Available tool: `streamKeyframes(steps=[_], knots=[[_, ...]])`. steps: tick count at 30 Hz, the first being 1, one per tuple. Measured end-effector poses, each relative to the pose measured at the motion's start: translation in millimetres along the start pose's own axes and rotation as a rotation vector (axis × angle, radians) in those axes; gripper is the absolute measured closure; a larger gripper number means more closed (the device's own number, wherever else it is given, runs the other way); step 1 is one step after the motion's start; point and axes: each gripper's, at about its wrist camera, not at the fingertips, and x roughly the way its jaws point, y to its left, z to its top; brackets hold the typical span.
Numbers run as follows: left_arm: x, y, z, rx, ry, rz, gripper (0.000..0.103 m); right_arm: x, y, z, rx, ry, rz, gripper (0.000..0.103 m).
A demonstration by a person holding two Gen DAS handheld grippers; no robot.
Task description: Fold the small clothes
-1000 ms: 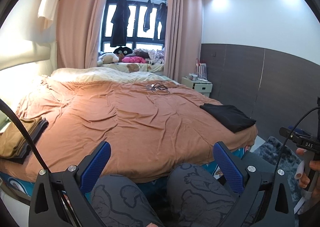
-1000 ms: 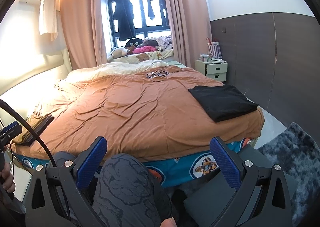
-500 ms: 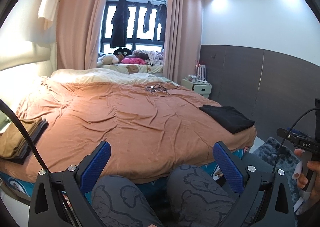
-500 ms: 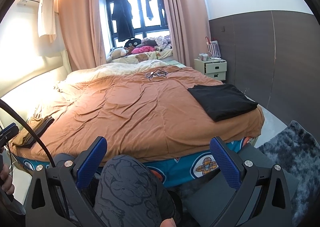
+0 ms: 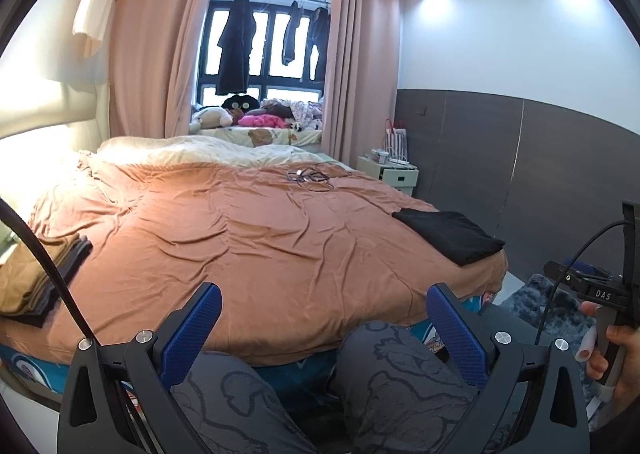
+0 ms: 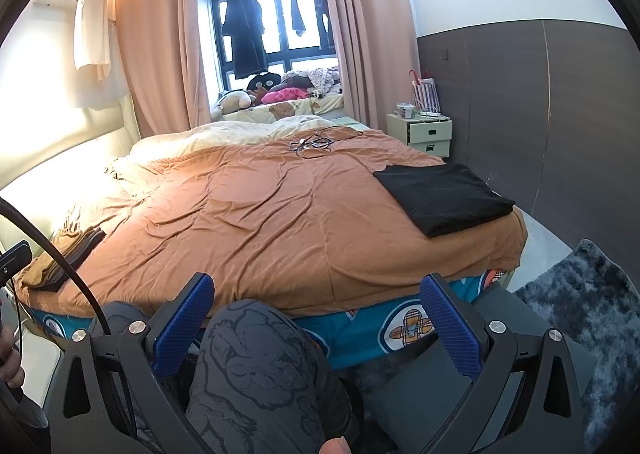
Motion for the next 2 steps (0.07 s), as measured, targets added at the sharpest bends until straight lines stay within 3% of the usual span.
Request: streamKeyframes(steps=[2], knots=[[0.1,2.2,-0.8,-0.003,0.006,0.001,0.000,1.1,0.5,0.8,0.008,0.005,0.001,0.000]])
